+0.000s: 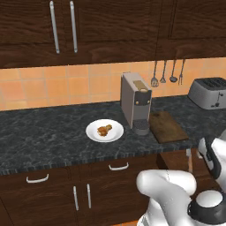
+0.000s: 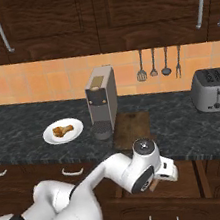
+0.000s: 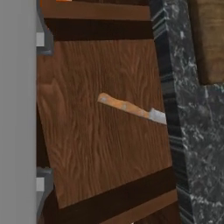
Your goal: Pick up the knife from the drawer and place it on the cutting board. Then place the meat from the plate to the cutting board.
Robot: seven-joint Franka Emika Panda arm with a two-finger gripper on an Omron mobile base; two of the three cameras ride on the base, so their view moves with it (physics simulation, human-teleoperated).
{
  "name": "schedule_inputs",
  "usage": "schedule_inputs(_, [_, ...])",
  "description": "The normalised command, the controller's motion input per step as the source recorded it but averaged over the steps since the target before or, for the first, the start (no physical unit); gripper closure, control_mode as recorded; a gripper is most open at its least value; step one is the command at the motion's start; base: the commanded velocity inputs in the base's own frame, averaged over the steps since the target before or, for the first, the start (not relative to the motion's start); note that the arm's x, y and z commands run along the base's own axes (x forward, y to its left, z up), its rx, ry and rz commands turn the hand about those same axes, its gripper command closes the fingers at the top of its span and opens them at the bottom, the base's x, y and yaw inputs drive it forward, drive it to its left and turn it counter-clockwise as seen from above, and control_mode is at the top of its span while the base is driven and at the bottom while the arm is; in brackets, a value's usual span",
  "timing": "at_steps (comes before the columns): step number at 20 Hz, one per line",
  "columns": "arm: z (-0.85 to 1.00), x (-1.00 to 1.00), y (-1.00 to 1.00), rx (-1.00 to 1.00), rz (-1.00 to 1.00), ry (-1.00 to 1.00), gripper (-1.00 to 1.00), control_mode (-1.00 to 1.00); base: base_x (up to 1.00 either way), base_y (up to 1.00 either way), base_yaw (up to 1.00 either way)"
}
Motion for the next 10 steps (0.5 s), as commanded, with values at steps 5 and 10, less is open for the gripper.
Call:
schedule_inputs(5, [-0.44,0.0,-0.35,0.0,0.0,0.06,-1.0,-1.0,0.0,0.0,0.0])
schedule_inputs(10, [-0.53,0.01,-0.22,0.0,0.0,0.03,-1.0,-1.0,0.0,0.0,0.0])
